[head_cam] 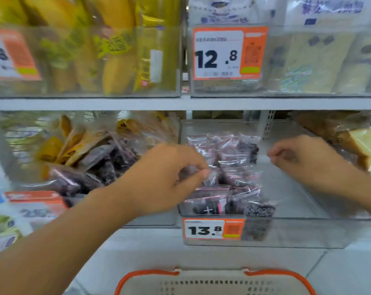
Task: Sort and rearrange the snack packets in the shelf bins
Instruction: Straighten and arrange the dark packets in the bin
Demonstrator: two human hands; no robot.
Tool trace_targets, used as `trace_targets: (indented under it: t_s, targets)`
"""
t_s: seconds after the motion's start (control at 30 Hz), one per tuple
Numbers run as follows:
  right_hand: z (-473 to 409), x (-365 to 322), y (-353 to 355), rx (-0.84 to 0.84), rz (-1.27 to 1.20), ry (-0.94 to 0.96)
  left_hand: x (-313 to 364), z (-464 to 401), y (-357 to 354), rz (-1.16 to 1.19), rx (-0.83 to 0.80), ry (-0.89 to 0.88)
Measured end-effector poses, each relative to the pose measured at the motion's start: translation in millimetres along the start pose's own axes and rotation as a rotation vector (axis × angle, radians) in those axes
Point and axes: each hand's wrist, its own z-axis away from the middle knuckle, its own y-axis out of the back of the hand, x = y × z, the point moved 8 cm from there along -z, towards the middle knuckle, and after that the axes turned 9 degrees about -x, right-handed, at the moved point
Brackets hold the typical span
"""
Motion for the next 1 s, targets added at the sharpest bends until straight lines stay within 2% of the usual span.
trace_targets:
  t_s: [0.07, 0.17, 0.2, 0.27, 0.37, 0.47, 0.57, 0.63, 0.73, 0.8, 1.0]
  targets:
    - [47, -67, 17, 0.097, -0.052, 0.212, -20, 40, 27, -0.141, 0.093, 0.082]
    - [85, -171, 14, 0.036, -0.111, 0.465, -87, 101, 53, -0.296, 0.129, 0.433]
    - [85, -199, 8, 0.011, -0.068, 0.516, -108, 122, 54, -0.319, 0.100, 0.552]
    - [68, -244, -16, -0.096, 0.036, 0.521, -135, 157, 49, -0.294, 0.071, 0.653]
    - [13, -276, -54, -0.155, 0.158, 0.398, -158, 185, 46, -0.209, 0.131, 0.678]
    - [-41, -277, -84, -0.165, 0.250, 0.257, -173, 192, 58, -0.029, 0.298, 0.703]
    - [-69, -272, -111, -0.299, 0.059, 0.176, -179, 180, 63, -0.080, 0.253, 0.647]
    - [-73, -277, -112, -0.230, 0.048, 0.195, -179, 173, 69, -0.087, 0.241, 0.572]
    - [-71, -291, -104, -0.031, 0.143, 0.301, -177, 168, 76, -0.044, 0.279, 0.459]
    - [-72, -295, -103, 0.007, 0.102, 0.337, -178, 169, 76, -0.013, 0.331, 0.440]
    - [-77, -282, -95, 0.147, -0.090, 0.388, -174, 173, 89, 0.200, 0.637, 0.448]
